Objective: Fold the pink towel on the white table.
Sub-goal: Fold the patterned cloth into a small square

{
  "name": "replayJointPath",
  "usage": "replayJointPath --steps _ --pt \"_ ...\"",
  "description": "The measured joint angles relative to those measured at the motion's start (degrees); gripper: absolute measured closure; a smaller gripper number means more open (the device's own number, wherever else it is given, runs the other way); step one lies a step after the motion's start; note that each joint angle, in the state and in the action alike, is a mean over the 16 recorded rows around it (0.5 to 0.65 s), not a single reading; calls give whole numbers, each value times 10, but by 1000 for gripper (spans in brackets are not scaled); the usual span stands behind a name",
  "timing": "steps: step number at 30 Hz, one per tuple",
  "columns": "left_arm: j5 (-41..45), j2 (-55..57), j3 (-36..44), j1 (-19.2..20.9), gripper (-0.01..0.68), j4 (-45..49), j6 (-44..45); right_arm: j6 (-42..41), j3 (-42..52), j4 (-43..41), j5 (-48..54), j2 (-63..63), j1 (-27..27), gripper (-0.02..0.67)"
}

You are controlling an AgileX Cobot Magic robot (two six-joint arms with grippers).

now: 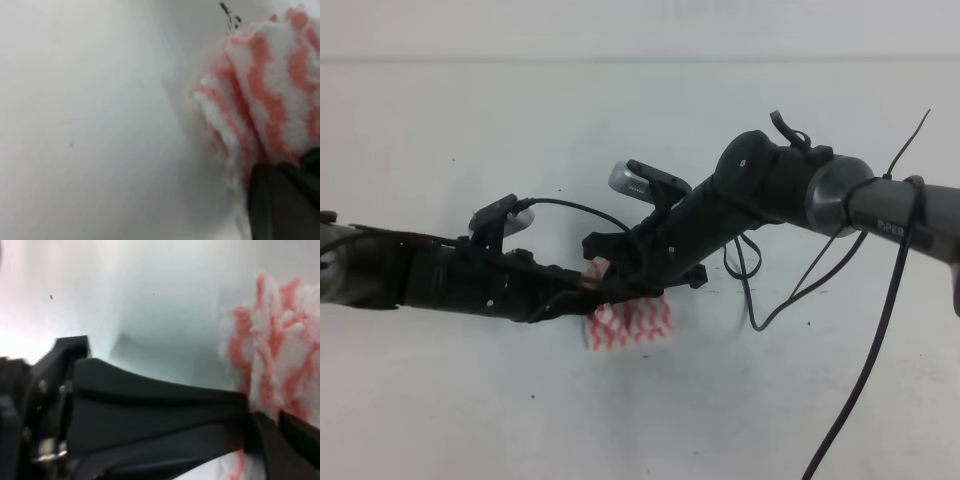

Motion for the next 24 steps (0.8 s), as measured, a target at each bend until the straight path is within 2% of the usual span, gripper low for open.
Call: replayJointPath --steps 9,24 --pt "-33 -32 0 0 679 23 -3 -1 0 -1 5 2 0 658" --pt "-67 -47 0 0 677 28 -4 0 -13 -14 60 1 -2 447"
